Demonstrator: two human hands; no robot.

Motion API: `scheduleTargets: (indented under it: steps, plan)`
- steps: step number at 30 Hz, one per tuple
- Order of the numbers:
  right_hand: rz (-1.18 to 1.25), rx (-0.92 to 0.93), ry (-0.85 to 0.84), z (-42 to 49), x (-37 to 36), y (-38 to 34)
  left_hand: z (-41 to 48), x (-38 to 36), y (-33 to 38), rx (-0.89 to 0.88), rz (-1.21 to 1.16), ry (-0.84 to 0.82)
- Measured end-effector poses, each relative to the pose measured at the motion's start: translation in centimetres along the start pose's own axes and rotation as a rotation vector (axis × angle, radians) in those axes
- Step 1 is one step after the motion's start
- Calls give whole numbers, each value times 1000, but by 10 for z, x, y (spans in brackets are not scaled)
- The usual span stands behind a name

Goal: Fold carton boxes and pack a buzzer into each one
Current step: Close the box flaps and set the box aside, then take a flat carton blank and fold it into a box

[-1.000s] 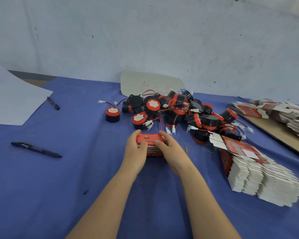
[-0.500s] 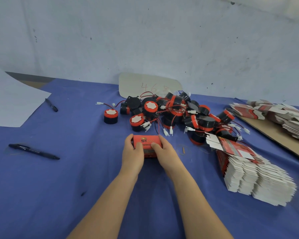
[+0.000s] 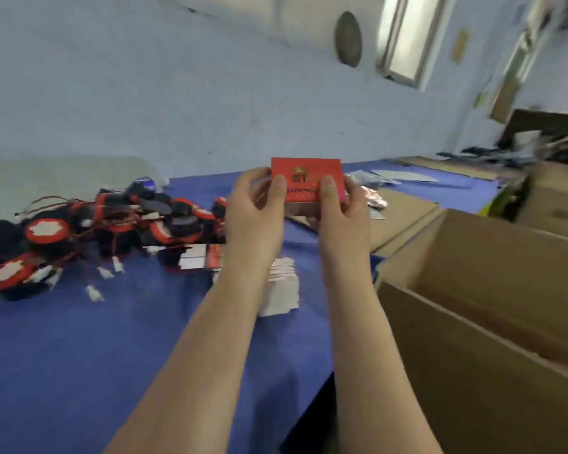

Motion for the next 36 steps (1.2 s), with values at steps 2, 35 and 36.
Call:
scheduleTargets:
  steps: [2, 35, 36]
  plan:
    - [-209, 34, 179, 14, 86, -13, -22, -81, -15, 75, -4, -145]
    - [-896, -129, -443, 6, -59, 129, 25, 148, -131, 445, 810, 430]
    - [-943, -110, -466, 6, -65, 131, 26, 153, -137, 485, 788, 436]
Point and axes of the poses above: each hand's wrist, its own z-axis towards the middle knuckle, its own x-axis out of the back of the hand, y = z × x, the point moved 7 cm from there along z, towards the middle knuckle, and after that the axes turned 6 degrees about -z, right-handed, at the moved point
